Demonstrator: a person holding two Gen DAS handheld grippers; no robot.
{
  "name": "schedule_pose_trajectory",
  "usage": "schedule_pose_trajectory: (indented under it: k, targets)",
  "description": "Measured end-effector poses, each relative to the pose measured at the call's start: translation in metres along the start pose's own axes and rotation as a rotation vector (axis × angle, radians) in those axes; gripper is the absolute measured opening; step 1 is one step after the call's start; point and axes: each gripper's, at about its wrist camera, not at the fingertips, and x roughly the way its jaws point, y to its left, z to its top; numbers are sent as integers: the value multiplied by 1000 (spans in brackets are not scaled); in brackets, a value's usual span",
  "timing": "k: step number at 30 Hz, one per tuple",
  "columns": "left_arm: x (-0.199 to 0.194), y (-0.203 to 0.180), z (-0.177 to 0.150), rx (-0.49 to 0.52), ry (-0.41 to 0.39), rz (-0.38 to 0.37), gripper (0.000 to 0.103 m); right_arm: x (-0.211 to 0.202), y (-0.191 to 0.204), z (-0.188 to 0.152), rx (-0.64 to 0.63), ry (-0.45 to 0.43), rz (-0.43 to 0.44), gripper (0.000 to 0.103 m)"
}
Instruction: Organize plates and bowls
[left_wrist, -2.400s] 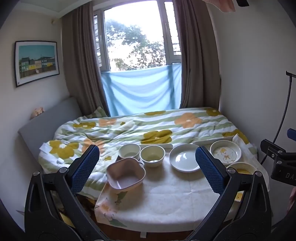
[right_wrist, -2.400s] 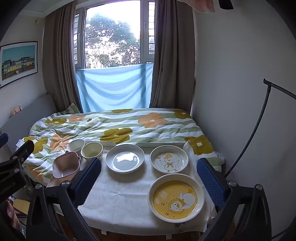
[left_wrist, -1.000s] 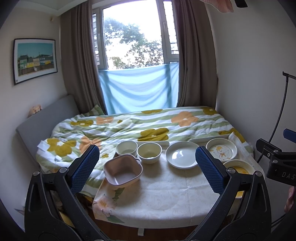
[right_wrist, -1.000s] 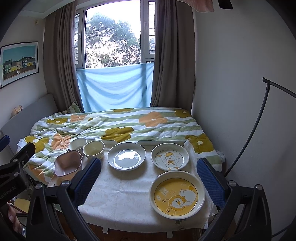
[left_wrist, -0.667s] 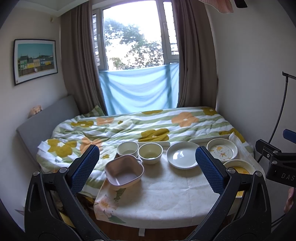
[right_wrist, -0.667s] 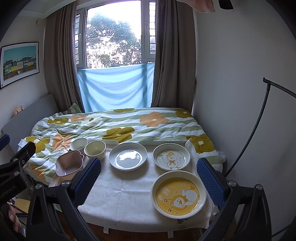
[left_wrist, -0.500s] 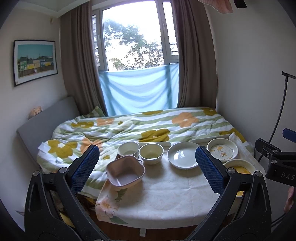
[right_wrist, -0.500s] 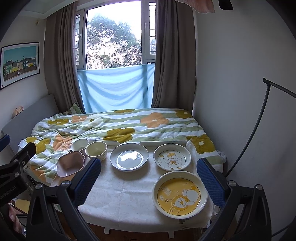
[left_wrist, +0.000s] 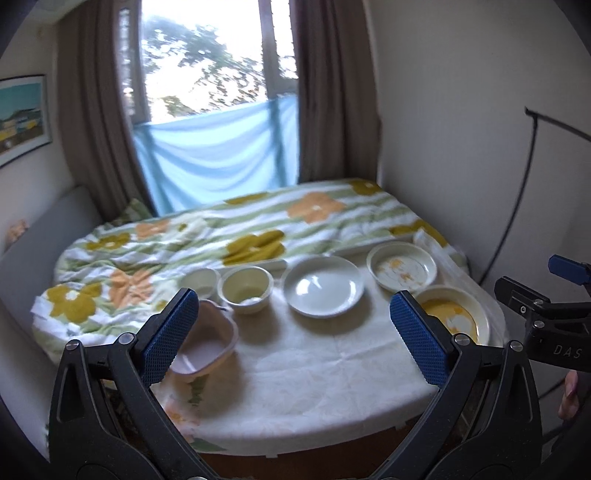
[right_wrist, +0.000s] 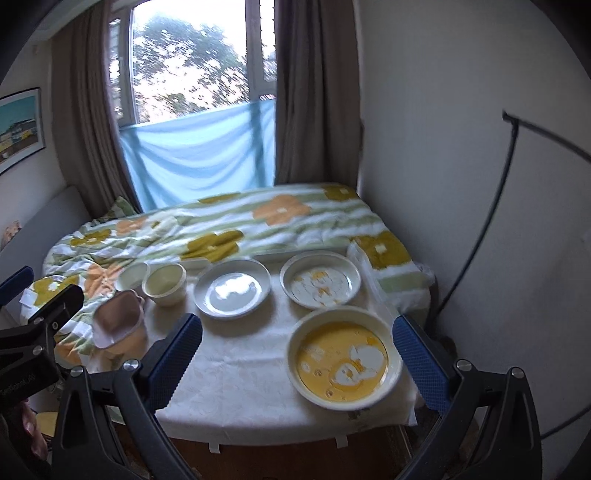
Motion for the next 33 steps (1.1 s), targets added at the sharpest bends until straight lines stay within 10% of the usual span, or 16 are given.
schedule_pose_trajectory:
  k: [17, 29, 33]
  targets:
    - [230, -106, -69, 200, 471, -365, 101, 143, -150, -85, 317, 339, 72, 93]
    - [323, -137, -107, 148, 700, -480, 22, 212, -192, -90, 338, 399, 171, 33]
    - [329, -141, -111, 147, 728, -476, 14, 221, -196, -90, 341, 411, 186, 21]
